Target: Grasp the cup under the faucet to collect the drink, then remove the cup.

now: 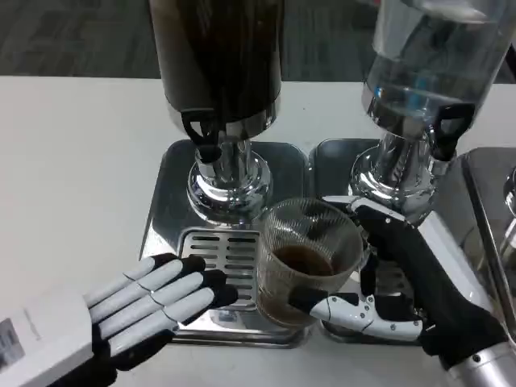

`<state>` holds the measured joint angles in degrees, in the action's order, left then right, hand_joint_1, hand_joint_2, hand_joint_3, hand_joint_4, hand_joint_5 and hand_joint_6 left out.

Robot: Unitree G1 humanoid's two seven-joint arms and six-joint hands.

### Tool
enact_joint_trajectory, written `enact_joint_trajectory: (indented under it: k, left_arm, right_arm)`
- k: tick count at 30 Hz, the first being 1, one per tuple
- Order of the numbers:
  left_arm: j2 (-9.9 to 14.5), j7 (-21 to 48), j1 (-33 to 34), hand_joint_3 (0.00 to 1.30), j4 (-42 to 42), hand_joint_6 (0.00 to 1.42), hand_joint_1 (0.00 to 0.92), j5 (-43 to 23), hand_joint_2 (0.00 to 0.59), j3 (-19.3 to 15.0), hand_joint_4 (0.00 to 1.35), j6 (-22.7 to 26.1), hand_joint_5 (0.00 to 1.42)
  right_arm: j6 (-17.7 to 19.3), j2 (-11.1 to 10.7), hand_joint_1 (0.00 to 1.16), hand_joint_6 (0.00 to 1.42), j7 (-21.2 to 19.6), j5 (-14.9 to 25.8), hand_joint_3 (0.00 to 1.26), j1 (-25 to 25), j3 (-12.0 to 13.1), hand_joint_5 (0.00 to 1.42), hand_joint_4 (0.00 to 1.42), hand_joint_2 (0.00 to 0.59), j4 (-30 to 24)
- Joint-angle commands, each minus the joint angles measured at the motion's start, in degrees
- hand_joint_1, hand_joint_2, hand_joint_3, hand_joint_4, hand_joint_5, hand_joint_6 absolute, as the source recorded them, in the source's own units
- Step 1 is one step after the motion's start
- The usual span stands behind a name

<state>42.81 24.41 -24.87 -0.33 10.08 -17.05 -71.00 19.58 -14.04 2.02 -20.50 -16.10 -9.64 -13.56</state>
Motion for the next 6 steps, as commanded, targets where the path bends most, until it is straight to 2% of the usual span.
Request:
enact_joint_trajectory:
  k: [1,6]
  left_arm:
    - [0.0,-0.8,-0.1,0.06,0.4,0.01,0.000,0.8,0.059,0.0,0.00,0.2,0.00]
    - [0.0,-0.8,-0.3,0.06,0.3,0.01,0.000,0.8,0.059,0.0,0.00,0.4,0.00]
  right_arm:
    - [2.1,0.4,0.64,1.11,-0.1,1.8,0.53,1.2,0.4,0.82,0.64,0.256,-0.2]
    - [2.0,0.5,0.64,1.11,-0.1,1.9,0.54,1.4,0.4,0.83,0.65,0.256,0.0]
